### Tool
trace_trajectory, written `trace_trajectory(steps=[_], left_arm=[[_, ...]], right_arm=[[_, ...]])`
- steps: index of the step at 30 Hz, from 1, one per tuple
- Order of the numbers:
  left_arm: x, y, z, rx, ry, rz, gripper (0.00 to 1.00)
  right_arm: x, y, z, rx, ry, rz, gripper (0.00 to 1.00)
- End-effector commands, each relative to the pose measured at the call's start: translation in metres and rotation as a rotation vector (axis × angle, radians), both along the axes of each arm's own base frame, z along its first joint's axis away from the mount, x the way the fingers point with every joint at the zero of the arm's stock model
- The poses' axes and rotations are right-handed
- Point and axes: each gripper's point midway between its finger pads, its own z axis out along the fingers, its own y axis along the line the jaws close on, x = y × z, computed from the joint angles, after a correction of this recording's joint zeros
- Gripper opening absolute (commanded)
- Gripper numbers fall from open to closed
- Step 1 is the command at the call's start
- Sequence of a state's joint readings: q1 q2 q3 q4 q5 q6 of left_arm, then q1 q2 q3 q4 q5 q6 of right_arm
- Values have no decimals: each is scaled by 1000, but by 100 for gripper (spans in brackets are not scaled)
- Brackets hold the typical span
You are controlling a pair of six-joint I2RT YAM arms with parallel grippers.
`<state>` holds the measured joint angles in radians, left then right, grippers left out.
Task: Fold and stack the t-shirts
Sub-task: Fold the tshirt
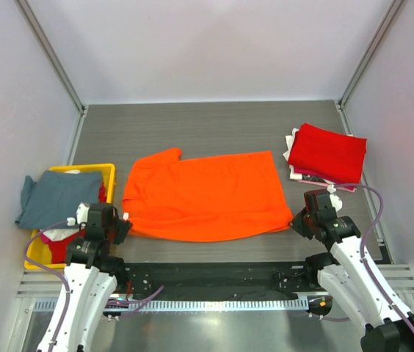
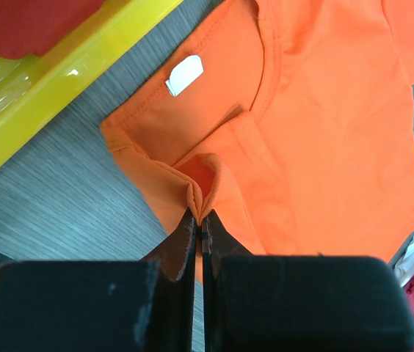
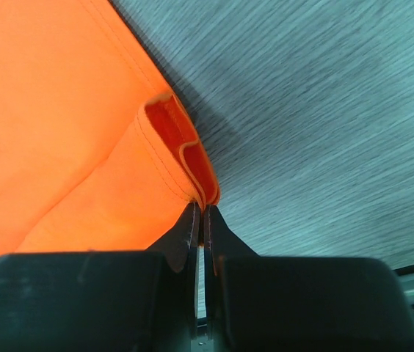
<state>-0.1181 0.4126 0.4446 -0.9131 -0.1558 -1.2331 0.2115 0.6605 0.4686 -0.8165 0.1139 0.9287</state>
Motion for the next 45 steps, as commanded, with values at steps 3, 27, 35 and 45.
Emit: trace_trajectory(steps=[3,27,35,45], left_arm=[[0,-2,2,-20,5,9,0],[141,1,236,153,-357,-83,0],[112,7,366,216,-541,-127,0],[109,4,382,185,-584,-117,0]], right_arm=[[6,-5,4,-21,-14,-26,6],[141,0,230,-73,-460,-37,1],[110,-20,372,-98,-752,-79,1],[86,-29,401,-97,-839,-108,1]])
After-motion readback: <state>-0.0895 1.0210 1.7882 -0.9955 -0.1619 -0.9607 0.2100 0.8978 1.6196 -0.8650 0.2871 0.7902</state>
